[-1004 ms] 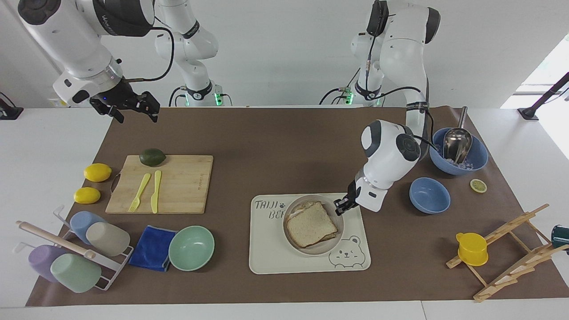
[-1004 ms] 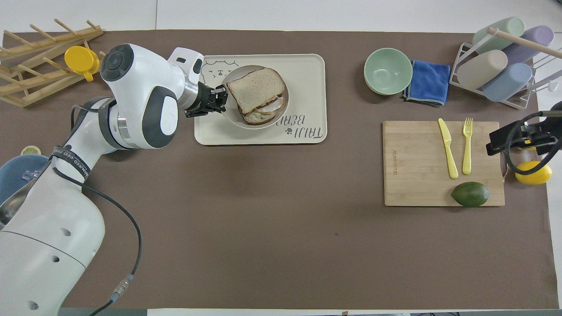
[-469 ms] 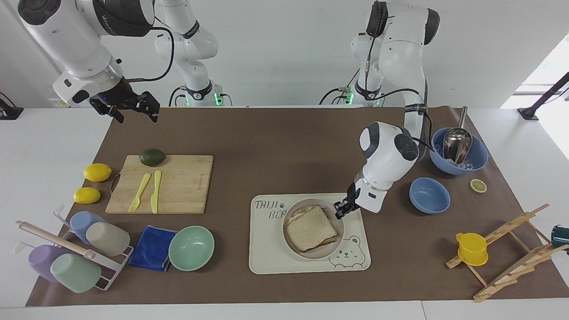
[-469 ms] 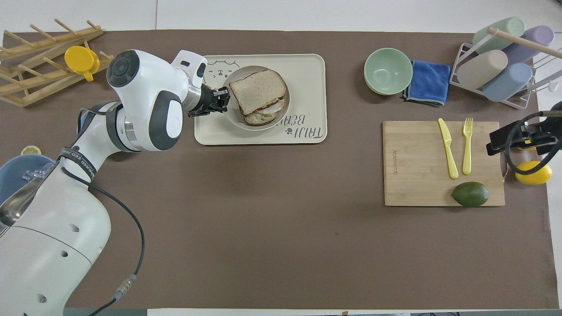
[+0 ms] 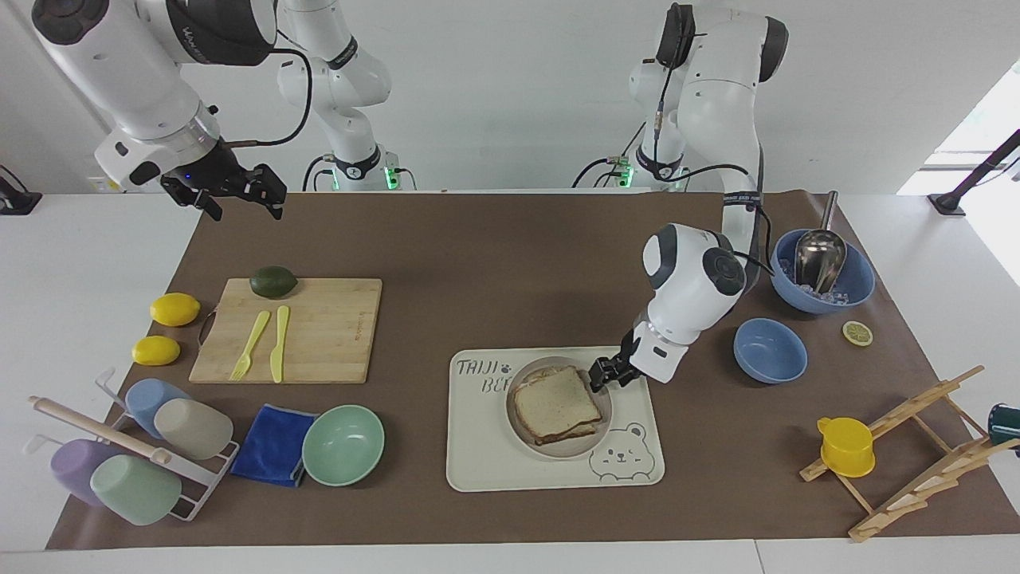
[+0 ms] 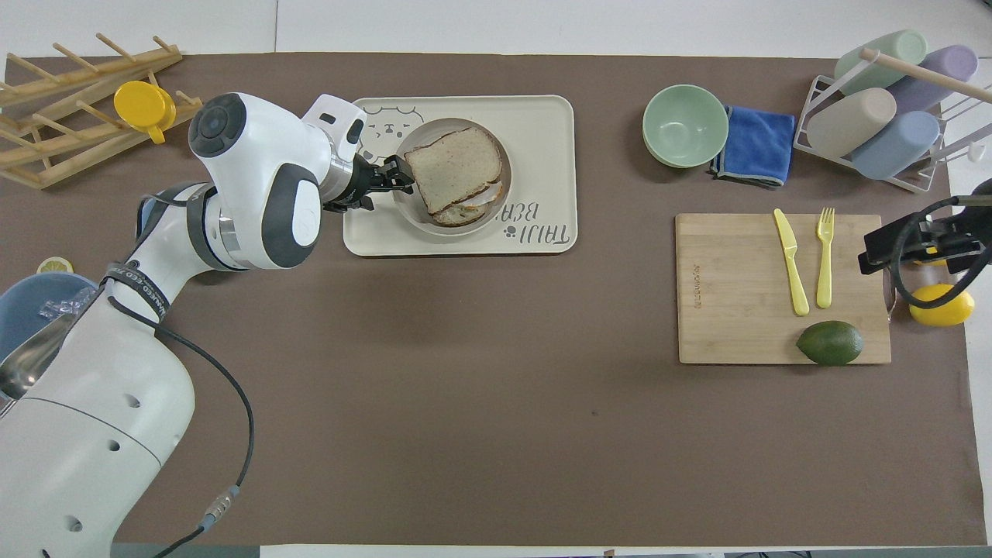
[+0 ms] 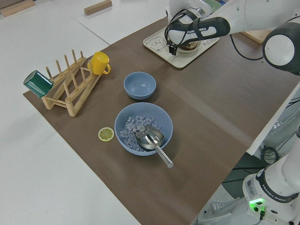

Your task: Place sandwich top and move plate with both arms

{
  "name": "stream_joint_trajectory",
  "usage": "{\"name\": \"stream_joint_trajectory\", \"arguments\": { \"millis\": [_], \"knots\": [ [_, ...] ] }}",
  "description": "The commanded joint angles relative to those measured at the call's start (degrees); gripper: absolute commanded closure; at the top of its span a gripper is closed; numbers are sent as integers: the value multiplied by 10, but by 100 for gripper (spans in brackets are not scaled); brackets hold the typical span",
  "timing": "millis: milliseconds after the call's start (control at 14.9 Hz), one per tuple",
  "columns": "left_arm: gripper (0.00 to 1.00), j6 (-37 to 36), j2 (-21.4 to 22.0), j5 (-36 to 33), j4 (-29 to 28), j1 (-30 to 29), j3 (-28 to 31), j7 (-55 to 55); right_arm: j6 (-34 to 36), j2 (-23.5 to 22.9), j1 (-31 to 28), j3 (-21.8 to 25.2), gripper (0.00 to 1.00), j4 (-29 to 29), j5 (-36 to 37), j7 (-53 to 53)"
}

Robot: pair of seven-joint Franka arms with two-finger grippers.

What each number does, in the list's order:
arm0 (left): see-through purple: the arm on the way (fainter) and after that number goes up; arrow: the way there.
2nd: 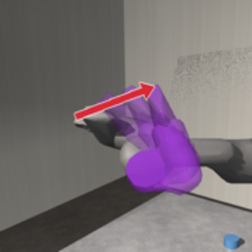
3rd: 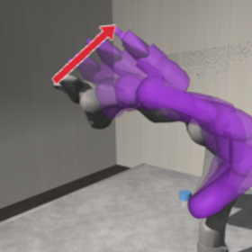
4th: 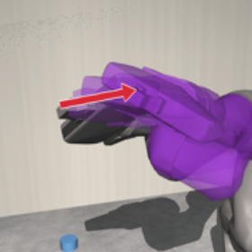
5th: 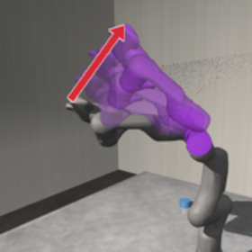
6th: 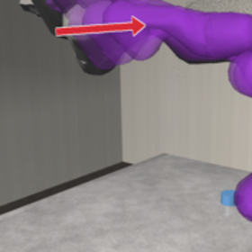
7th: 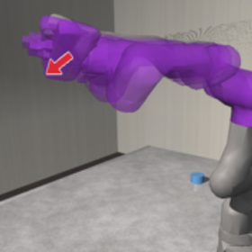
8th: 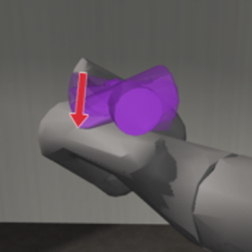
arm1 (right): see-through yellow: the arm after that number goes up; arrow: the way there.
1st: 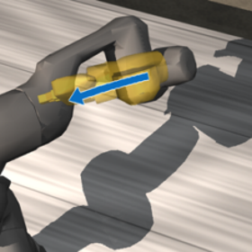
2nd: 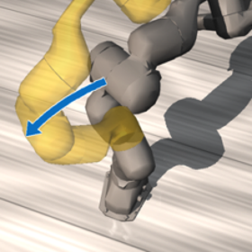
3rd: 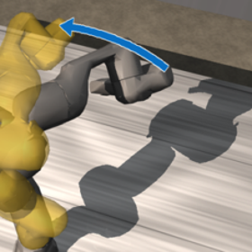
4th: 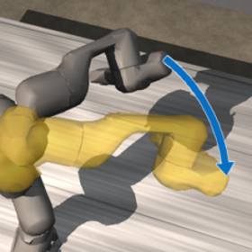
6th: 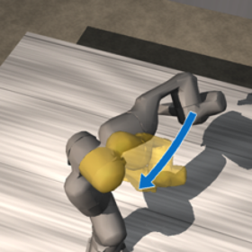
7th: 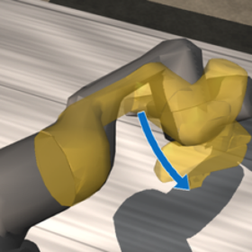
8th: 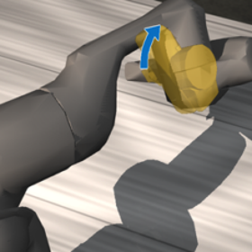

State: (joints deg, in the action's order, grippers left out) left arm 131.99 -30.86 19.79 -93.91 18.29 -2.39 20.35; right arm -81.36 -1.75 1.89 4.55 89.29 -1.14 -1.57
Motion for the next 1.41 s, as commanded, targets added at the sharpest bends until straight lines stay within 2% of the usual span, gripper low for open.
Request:
{"name": "stream_joint_trajectory", "arguments": {
  "millis": [0,268,469,736,1071,1272,1339],
  "knots": [
    [0,-31,28,-27,-13,-6,25,-14,-5,11,-5,-5,0,11,1,7],
    [0,-96,78,-72,-13,-30,50,-14,-5,11,-5,-5,0,11,1,7],
    [0,-169,127,-149,-11,-48,51,-16,-5,11,-5,-5,0,11,1,7],
    [0,-279,188,-200,-11,-48,52,-45,-5,11,-5,-5,0,11,1,7],
    [0,-408,286,-207,-27,-49,50,-86,-5,11,-5,-5,0,12,1,7],
    [0,-426,343,-206,-67,-66,45,-121,-5,11,-5,-5,0,11,1,7],
    [0,-430,347,-206,-71,-73,41,-129,-5,11,-5,-5,0,11,1,7]
  ]
}}
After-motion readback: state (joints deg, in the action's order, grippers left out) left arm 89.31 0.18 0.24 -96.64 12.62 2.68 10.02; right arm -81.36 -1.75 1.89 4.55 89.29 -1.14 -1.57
